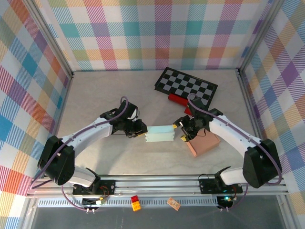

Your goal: Fold the paper box

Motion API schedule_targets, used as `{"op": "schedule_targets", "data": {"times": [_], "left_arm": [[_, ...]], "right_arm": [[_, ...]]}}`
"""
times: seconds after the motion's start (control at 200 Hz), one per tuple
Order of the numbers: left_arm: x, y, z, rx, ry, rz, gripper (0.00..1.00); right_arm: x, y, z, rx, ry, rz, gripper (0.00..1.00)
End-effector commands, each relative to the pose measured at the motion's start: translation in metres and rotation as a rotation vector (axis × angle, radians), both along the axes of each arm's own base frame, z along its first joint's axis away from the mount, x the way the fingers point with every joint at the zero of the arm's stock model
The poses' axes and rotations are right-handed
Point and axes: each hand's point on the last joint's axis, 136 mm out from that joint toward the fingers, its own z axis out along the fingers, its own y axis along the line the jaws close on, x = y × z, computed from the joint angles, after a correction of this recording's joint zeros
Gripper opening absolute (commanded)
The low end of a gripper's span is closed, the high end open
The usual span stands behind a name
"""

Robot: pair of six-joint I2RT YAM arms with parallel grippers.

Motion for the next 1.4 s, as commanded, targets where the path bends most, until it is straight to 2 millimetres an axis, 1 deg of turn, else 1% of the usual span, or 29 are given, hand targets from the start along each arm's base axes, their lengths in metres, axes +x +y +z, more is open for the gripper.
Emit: {"op": "schedule_targets", "data": {"times": [0.0, 0.115, 0.13, 0.19, 0.25, 0.38, 0.45, 0.545, 0.7, 0.775, 0.88, 0.955, 1.015, 1.05, 1.135, 1.21, 1.325, 1.395], "left_arm": [[-0.015, 0.015, -0.029, 0.105, 0.045, -0.009, 0.2], [-0.017, 0.015, -0.031, 0.12, 0.029, -0.023, 0.2], [-0.018, 0.015, -0.031, 0.121, 0.027, -0.025, 0.2], [-0.019, 0.015, -0.032, 0.121, 0.021, -0.027, 0.2], [-0.02, 0.015, -0.032, 0.125, 0.016, -0.029, 0.2], [-0.021, 0.014, -0.032, 0.127, 0.007, -0.035, 0.2], [-0.022, 0.012, -0.034, 0.129, 0.008, -0.04, 0.2], [-0.023, 0.01, -0.034, 0.132, 0.003, -0.046, 0.2], [-0.024, 0.008, -0.033, 0.133, -0.006, -0.05, 0.2], [-0.023, 0.007, -0.032, 0.133, -0.015, -0.049, 0.2], [-0.022, 0.008, -0.028, 0.13, -0.034, -0.037, 0.21], [-0.02, 0.01, -0.021, 0.125, -0.056, -0.025, 0.26], [-0.018, 0.012, -0.011, 0.122, -0.081, -0.01, 0.34], [-0.018, 0.012, -0.006, 0.111, -0.093, -0.003, 0.36], [-0.015, 0.009, 0.012, 0.069, -0.128, 0.01, 0.39], [-0.012, 0.008, 0.029, 0.032, -0.157, 0.023, 0.4], [-0.007, 0.015, 0.05, 0.005, -0.197, 0.064, 0.43], [-0.002, 0.023, 0.057, -0.011, -0.217, 0.096, 0.43]], "right_arm": [[0.001, 0.003, 0.011, 0.047, -0.026, -0.121, 0.7], [0.009, 0.007, 0.018, 0.067, -0.05, -0.231, 0.79], [0.01, 0.007, 0.018, 0.069, -0.047, -0.241, 0.82], [0.013, 0.009, 0.013, 0.09, -0.011, -0.295, 0.86], [0.015, 0.016, 0.007, 0.129, 0.032, -0.339, 0.9], [0.021, 0.029, -0.001, 0.162, 0.11, -0.366, 0.92], [0.029, 0.036, -0.003, 0.174, 0.117, -0.369, 0.91], [0.035, 0.043, -0.008, 0.178, 0.139, -0.367, 0.88], [0.032, 0.048, -0.023, 0.166, 0.186, -0.348, 0.79], [0.034, 0.052, -0.029, 0.178, 0.177, -0.324, 0.75], [0.036, 0.056, -0.035, 0.19, 0.157, -0.284, 0.66], [0.039, 0.058, -0.036, 0.197, 0.126, -0.253, 0.63], [0.043, 0.06, -0.033, 0.205, 0.073, -0.218, 0.61], [0.046, 0.061, -0.031, 0.21, 0.037, -0.199, 0.6], [0.053, 0.062, -0.028, 0.221, -0.053, -0.155, 0.59], [0.058, 0.065, -0.03, 0.251, -0.122, -0.133, 0.6], [0.07, 0.075, -0.031, 0.336, -0.229, -0.098, 0.59], [0.075, 0.083, -0.034, 0.366, -0.274, -0.055, 0.59]]}}
